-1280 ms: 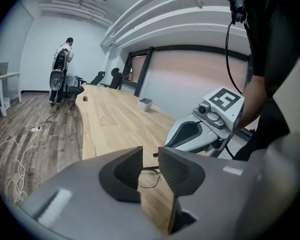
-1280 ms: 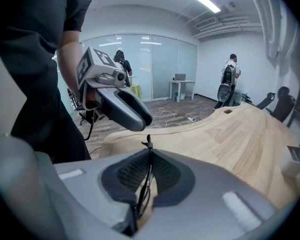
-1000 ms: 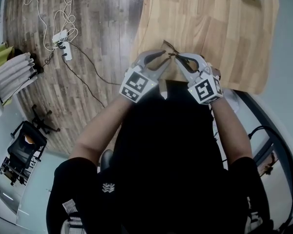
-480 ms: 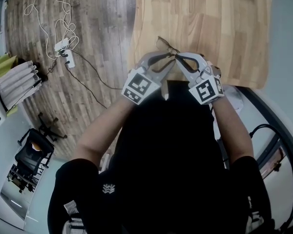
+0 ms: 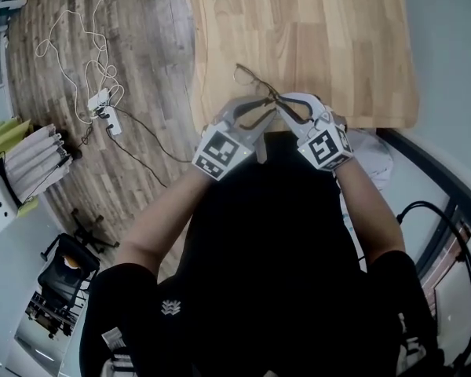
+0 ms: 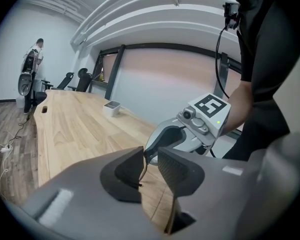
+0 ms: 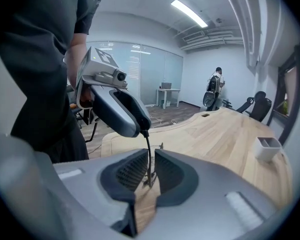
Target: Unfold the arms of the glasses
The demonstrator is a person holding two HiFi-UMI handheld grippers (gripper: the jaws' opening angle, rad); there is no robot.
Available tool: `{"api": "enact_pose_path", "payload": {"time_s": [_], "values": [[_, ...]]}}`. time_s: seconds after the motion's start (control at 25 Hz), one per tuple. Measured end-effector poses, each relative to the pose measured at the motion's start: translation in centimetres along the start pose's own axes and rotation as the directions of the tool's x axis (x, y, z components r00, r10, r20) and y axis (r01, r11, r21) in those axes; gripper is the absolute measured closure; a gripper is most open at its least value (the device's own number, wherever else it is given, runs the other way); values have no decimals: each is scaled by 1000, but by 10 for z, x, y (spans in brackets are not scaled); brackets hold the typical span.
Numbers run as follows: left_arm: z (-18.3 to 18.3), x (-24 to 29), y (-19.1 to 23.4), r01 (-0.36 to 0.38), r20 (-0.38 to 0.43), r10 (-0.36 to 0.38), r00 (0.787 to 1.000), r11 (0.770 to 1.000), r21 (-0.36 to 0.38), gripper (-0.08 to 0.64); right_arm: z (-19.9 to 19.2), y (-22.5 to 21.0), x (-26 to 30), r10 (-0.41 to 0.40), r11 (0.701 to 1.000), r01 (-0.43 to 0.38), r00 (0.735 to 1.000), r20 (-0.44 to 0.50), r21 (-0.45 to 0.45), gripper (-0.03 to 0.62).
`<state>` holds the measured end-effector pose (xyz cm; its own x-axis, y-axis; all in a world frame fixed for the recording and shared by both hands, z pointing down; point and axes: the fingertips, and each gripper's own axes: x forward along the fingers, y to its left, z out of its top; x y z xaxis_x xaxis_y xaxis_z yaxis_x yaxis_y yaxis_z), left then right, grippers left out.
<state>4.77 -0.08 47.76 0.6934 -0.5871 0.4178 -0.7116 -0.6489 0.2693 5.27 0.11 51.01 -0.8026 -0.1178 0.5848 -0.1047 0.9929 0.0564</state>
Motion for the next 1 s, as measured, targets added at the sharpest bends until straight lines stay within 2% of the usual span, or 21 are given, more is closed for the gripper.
{"api": "enact_pose_path", "payload": {"time_s": [0.2, 0.32, 0.48, 0.72, 1.0], "values": [[3, 6, -23, 35, -6, -35, 999, 999, 24, 463, -26, 5, -16, -28, 998, 30, 999, -42, 52, 558], [4, 9, -33, 46, -6, -46, 999, 998, 38, 463, -40, 11, -18, -18, 995, 24, 998, -59, 101, 554], [3, 11, -42, 57, -17, -57, 998, 997, 41, 462, -65, 16, -14, -15, 980, 32, 996, -89, 198, 492], [2, 18, -65, 104, -35, -102, 994, 992, 75, 462, -71, 14, -7, -32, 975, 48, 996, -78, 219, 480], [10, 20, -71, 102, -27, -100, 995, 992, 73, 462, -68, 2, -3, -36, 975, 53, 996, -82, 217, 480]]}}
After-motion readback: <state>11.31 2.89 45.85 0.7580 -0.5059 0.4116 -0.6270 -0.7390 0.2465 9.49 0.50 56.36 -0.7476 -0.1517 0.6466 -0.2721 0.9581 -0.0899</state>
